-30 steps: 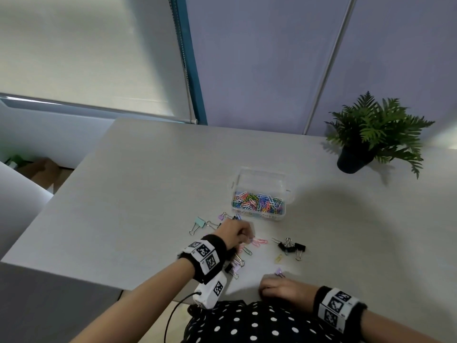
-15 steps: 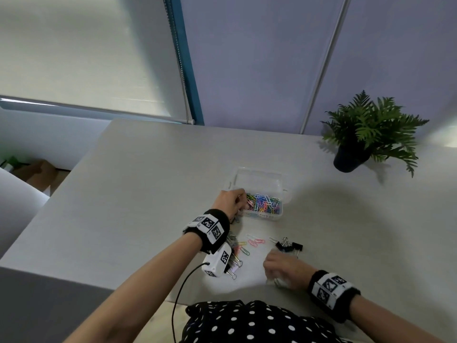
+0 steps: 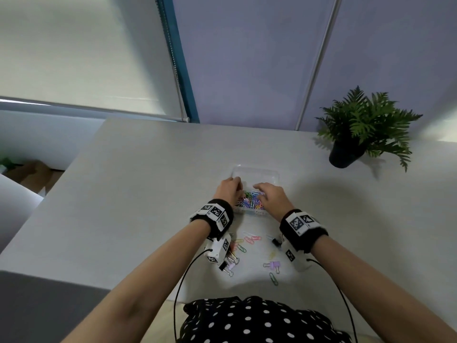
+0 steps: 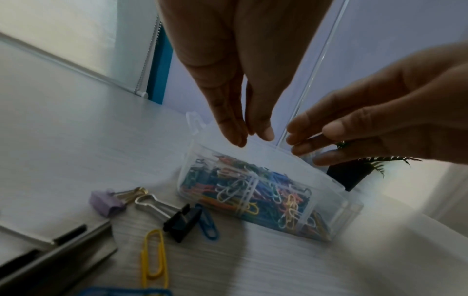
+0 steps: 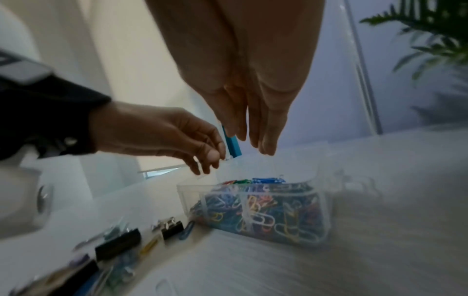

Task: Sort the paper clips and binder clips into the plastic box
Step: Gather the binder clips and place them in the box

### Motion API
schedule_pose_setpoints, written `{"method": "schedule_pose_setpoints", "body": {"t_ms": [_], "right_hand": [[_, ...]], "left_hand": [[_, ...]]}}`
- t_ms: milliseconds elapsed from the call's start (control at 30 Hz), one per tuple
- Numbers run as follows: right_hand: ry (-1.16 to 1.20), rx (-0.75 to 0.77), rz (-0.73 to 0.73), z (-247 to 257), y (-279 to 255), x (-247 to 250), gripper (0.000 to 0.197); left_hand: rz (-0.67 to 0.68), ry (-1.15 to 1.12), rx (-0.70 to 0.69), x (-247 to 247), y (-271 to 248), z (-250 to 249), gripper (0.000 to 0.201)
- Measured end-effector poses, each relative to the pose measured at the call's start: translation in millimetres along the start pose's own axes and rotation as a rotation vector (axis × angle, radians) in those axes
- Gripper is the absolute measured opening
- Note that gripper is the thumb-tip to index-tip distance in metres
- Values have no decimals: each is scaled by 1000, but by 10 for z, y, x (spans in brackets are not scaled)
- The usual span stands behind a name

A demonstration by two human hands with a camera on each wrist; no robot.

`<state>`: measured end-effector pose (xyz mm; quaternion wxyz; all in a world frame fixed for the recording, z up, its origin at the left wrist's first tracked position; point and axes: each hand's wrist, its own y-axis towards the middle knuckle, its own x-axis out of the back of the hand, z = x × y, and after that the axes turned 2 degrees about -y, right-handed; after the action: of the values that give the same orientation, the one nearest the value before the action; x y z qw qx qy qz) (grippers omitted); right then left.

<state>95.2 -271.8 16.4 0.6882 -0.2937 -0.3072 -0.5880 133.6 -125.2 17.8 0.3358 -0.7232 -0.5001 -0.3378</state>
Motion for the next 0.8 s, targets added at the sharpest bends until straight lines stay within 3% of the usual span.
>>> {"method": "schedule_pose_setpoints", "body": {"t_ms": [100, 200, 267, 367, 467, 633, 800], "right_hand": [[-62, 160, -43, -46, -193, 0, 18], [-217, 98, 178, -217, -458, -39, 15], [-333, 27, 348, -333, -591, -84, 28], [-406, 35, 434, -380, -682, -135, 47], [-437, 102, 472, -371, -702, -184, 49], [-488, 111, 409, -376, -700, -250, 29], [-561, 211, 379, -376, -766, -269, 20]], "left_hand": [[-3, -50, -103, 8, -66, -25, 15], [171, -13, -245, -89, -232, -14, 15], [315, 106, -273, -221, -366, 42, 16], [365, 239, -285, -430, -533, 95, 23], [338, 333, -352, -550, -617, 49, 23], [330, 365, -325, -543, -612, 19, 13], [386, 434, -264, -550, -588, -16, 27]]}}
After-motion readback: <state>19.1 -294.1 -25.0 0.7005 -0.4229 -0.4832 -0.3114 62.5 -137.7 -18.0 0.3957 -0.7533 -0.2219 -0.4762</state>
